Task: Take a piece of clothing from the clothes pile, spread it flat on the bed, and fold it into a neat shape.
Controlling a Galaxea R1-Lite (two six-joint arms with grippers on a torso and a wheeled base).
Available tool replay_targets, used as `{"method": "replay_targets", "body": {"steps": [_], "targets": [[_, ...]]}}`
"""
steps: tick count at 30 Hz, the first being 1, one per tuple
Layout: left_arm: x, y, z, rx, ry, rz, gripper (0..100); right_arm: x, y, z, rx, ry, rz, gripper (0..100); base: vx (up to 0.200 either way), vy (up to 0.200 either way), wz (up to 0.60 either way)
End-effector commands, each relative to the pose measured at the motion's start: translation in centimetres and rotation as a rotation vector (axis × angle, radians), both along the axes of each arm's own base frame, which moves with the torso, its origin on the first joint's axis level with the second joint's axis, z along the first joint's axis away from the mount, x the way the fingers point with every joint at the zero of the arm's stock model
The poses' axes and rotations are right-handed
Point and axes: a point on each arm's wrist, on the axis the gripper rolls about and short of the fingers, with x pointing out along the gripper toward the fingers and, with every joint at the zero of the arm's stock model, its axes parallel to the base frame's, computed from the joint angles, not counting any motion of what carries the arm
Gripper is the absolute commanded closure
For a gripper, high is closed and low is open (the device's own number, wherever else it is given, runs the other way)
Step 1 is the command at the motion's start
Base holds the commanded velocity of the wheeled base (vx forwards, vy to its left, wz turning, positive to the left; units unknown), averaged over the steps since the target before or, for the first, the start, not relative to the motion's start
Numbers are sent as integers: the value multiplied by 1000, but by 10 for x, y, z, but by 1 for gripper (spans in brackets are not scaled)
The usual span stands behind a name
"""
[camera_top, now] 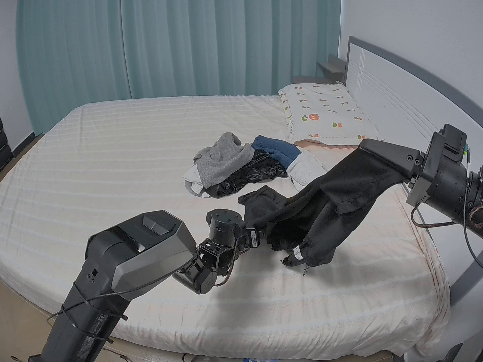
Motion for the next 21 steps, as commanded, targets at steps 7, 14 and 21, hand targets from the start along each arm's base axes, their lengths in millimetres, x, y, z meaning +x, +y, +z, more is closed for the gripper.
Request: {"method": "replay_targets", "body": {"steps": [7, 14, 21], "targets": [[4, 18, 5, -27, 35, 85, 100, 17, -8, -14, -30, 51, -62, 100, 0, 0, 0], [-35, 39, 75, -123, 60, 105, 100, 37, -4, -29, -64, 110, -85, 100, 0, 0, 0], [-79, 67, 172, -322, 59, 134, 100, 68, 14, -53, -92, 156, -76, 100, 0, 0, 0]]}}
